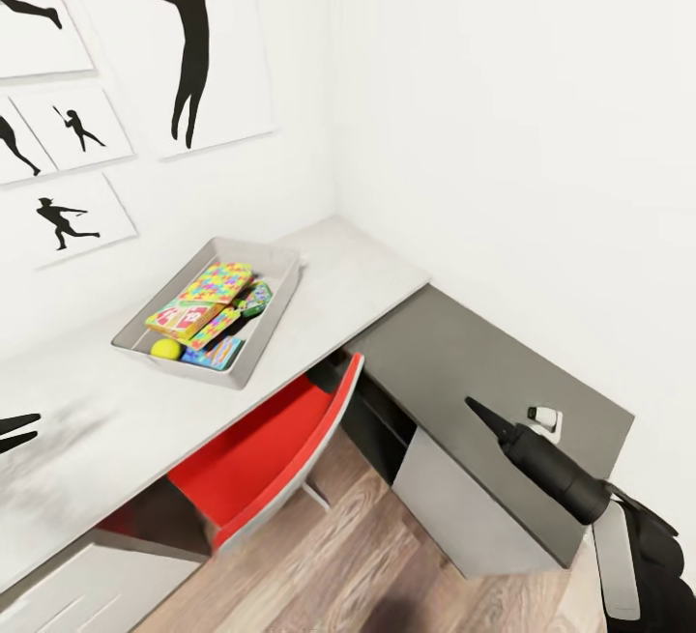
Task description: Put all the toys in the child's room - the three board games (two on the bed and one on the table), the two jigsaw puzzles on the table, and the tennis ball on the table - inside the toy box on the table in the child's room.
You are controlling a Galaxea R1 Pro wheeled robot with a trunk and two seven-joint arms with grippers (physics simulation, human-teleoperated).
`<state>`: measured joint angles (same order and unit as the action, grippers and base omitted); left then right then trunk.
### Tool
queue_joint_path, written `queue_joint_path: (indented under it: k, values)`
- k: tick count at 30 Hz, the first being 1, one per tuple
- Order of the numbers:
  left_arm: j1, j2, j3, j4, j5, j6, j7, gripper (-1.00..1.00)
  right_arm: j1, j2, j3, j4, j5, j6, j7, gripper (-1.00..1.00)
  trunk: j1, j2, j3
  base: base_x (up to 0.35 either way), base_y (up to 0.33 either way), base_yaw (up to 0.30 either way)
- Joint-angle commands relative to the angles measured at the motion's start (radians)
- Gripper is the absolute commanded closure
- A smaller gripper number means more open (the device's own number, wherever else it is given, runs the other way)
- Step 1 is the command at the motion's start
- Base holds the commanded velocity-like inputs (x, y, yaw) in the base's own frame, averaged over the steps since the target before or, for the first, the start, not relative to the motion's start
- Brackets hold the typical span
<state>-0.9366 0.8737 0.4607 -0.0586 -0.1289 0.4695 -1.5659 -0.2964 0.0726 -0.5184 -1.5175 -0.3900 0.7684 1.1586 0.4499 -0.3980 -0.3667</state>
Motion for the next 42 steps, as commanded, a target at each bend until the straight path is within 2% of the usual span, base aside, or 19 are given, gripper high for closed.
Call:
queue_joint_path:
  k: [1, 11, 14, 20, 23, 30, 42]
  values:
    - [-0.001, 0.0, 0.008, 0.0, -0.011, 0.011, -0.005, -1.0, -0.001, 0.001, -0.002, 0.0, -0.001, 0.006, 0.002, -1.0, 0.0, -0.002, -0.001, -0.267, 0.152, -0.246]
    - [-0.001, 0.003, 0.009, 0.0, -0.01, 0.01, -0.005, -1.0, -0.001, 0.001, -0.003, 0.001, -0.001, 0.006, 0.003, -1.0, 0.0, -0.002, 0.008, -0.199, 0.09, -0.246]
    - [-0.001, 0.02, 0.009, 0.001, -0.01, 0.01, -0.005, -1.0, -0.001, 0.001, -0.003, 0.001, -0.001, 0.005, 0.002, -1.0, 0.0, -0.002, 0.011, -0.031, 0.009, -0.247]
    - [-0.001, 0.103, 0.009, 0.008, -0.007, 0.012, -0.005, -1.0, -0.001, 0.001, -0.002, 0.002, 0.0, 0.004, 0.0, -1.0, 0.0, -0.002, 0.017, -0.007, 0.002, -0.247]
    - [-0.001, 0.117, 0.009, 0.009, -0.006, 0.022, -0.005, -1.0, -0.001, 0.003, -0.001, 0.002, 0.004, 0.004, 0.0, -1.0, 0.0, -0.002, 0.02, -0.001, 0.0, -0.247]
    - [-0.001, 0.119, 0.012, 0.007, -0.007, 0.053, -0.005, -1.0, -0.001, 0.004, -0.001, 0.001, 0.009, 0.002, -0.001, -1.0, 0.0, -0.002, 0.028, 0.0, 0.0, -0.24]
    - [-0.001, 0.121, 0.012, 0.001, -0.008, 0.055, -0.005, -1.0, -0.001, 0.005, 0.0, 0.001, 0.012, 0.001, -0.001, -1.0, 0.0, -0.002, 0.042, 0.0, 0.0, -0.225]
